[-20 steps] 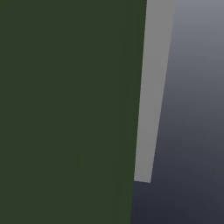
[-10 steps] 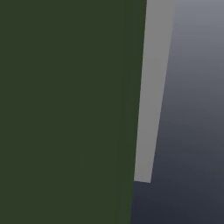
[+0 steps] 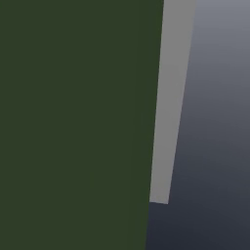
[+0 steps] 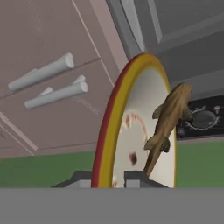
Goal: Remove the pear from the bowl and place it on the small plate. Then place the bowl with only the fish in the microwave, close the door, and press the start button to microwave the fish.
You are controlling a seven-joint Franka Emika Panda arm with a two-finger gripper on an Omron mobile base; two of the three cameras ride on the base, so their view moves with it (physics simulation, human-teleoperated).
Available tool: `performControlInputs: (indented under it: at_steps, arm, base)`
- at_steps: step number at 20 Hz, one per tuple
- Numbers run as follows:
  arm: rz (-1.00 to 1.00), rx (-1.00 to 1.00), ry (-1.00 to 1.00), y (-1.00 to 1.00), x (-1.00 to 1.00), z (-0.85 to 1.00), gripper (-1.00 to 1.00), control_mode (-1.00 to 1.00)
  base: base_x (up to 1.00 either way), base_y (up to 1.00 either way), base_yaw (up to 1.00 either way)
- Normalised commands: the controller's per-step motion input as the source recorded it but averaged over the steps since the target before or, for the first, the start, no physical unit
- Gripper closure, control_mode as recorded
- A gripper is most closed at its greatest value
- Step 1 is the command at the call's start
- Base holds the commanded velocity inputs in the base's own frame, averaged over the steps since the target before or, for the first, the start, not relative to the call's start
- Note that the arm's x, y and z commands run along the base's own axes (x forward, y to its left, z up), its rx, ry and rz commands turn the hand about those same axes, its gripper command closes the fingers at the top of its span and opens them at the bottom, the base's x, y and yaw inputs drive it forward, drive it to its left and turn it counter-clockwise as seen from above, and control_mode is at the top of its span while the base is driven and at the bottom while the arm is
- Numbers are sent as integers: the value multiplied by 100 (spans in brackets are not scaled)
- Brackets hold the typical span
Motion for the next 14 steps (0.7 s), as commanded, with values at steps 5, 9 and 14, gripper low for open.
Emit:
performControlInputs:
  at_steps: [5,9,14]
  arm:
    - [12,-13,1,24,55,84,100,-100]
    - [13,-12,1,12,56,41,100,-100]
    - [22,-5,4,27,97,2,100,-100]
  base:
    - [0,0,0]
    - [0,0,0]
    - [0,0,0]
